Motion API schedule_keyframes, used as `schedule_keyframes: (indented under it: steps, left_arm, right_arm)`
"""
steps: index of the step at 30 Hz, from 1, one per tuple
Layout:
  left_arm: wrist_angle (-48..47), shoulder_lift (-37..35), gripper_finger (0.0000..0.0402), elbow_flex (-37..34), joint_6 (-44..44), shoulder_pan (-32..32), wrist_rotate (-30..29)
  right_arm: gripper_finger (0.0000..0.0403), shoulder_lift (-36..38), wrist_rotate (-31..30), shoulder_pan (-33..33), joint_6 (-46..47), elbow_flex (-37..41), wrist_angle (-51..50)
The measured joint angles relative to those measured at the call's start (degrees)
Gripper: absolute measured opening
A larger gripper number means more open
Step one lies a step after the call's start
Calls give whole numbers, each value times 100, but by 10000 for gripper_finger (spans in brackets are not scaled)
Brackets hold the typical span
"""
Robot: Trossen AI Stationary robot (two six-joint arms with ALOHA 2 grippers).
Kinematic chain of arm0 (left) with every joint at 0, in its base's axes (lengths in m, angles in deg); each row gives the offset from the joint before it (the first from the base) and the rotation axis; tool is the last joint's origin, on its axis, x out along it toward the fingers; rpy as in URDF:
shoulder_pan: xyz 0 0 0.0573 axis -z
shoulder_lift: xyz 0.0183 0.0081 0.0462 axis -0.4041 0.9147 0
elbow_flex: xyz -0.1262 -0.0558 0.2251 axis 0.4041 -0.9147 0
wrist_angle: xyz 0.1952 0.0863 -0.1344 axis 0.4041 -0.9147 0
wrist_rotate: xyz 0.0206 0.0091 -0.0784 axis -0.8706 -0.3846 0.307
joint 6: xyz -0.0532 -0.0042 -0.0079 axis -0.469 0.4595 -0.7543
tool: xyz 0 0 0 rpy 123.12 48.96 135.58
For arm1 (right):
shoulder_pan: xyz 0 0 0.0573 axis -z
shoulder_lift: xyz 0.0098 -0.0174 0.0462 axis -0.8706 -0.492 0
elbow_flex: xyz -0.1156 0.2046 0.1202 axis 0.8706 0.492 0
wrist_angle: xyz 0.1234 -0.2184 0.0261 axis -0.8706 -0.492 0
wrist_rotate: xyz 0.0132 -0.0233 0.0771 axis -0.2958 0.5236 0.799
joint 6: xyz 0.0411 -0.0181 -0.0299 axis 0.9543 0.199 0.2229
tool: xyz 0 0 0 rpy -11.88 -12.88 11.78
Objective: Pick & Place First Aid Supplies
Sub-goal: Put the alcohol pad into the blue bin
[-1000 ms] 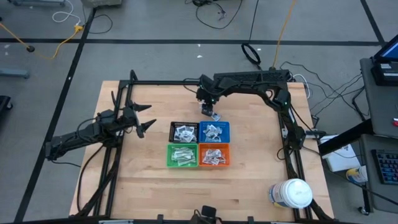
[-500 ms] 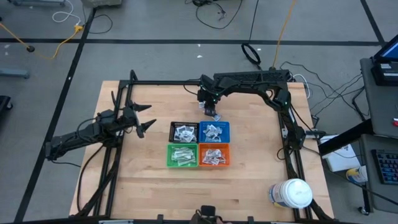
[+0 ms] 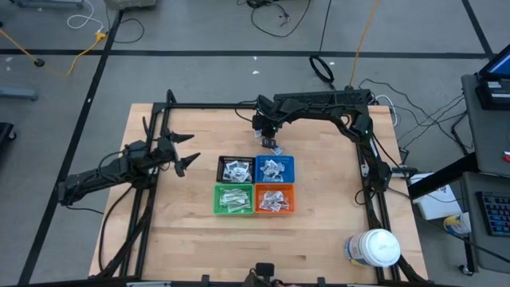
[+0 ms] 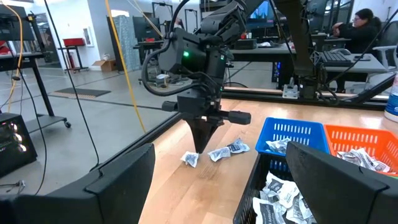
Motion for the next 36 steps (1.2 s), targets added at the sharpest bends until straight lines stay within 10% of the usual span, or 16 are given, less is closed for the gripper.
schedule_keyframes:
  steps: [26,36]
  left_arm:
    - [-2,0,365,0,1,-1,1]
    - [0,0,365,0,0,-2,0]
  right_arm:
    - [0,1911,-615,-366,1595,8,-1274]
    - [0,2831,-619,-1397,1787,1414,-695]
